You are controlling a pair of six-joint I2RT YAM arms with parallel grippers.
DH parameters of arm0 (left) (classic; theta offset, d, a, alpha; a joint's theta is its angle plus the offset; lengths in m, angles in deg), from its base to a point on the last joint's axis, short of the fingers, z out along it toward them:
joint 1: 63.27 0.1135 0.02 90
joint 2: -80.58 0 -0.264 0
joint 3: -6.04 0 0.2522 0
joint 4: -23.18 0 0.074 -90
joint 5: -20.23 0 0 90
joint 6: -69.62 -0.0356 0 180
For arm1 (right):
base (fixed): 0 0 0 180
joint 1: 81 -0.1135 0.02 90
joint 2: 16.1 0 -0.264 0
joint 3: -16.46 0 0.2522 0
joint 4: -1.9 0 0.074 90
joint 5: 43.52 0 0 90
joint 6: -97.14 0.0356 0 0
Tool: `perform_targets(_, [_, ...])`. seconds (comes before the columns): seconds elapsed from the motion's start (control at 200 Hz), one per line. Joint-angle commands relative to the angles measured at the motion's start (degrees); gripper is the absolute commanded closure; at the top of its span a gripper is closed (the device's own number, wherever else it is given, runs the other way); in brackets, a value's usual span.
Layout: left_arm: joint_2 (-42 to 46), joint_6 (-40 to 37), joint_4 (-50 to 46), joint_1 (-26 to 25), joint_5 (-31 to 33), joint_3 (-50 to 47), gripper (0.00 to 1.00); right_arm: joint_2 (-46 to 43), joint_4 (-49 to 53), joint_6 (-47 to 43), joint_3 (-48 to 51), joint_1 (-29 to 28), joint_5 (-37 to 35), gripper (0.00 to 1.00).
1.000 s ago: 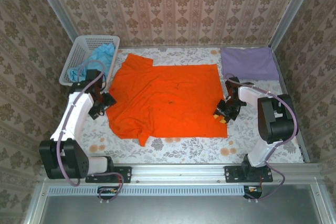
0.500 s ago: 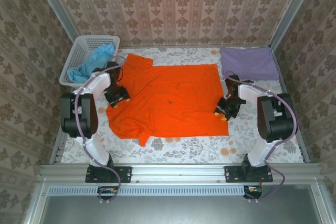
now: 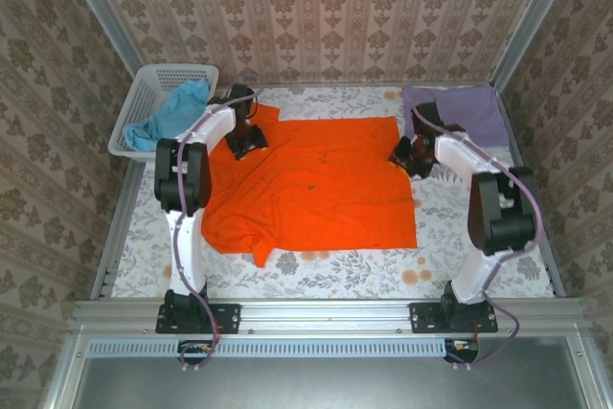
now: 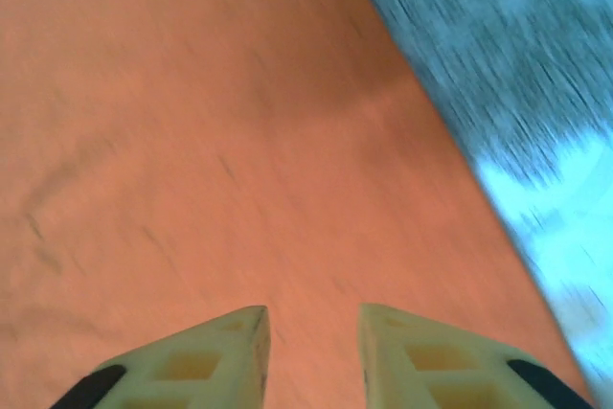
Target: Fold and stack the t-shirts
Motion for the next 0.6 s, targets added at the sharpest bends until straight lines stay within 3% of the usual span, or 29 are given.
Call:
perform_targets(0.0, [-3.20, 0.80, -2.63, -0.98, 0.02, 4.01, 0.48, 9.69, -1.98, -1.21, -10.78, -0.37, -1.28, 0.74])
perform_targets(0.14, [-8.18, 0.61, -5.02, -2.07, 0.96, 9.25, 0.49, 20.13, 2.61, -2.30, -21.96, -0.57, -2.06, 0.82])
perform_targets(0.31, [-11.26, 1.14, -3.65, -2.59, -0.15, 11.75, 0.50, 29.54, 7.51, -1.90, -32.23, -0.65, -3.68, 0.83])
perform_targets(0.595, [-20.23, 3.31, -5.96, -4.26, -3.94, 24.61, 0.50, 36.45, 11.92, -2.31, -40.89, 2.37, -4.20, 0.82])
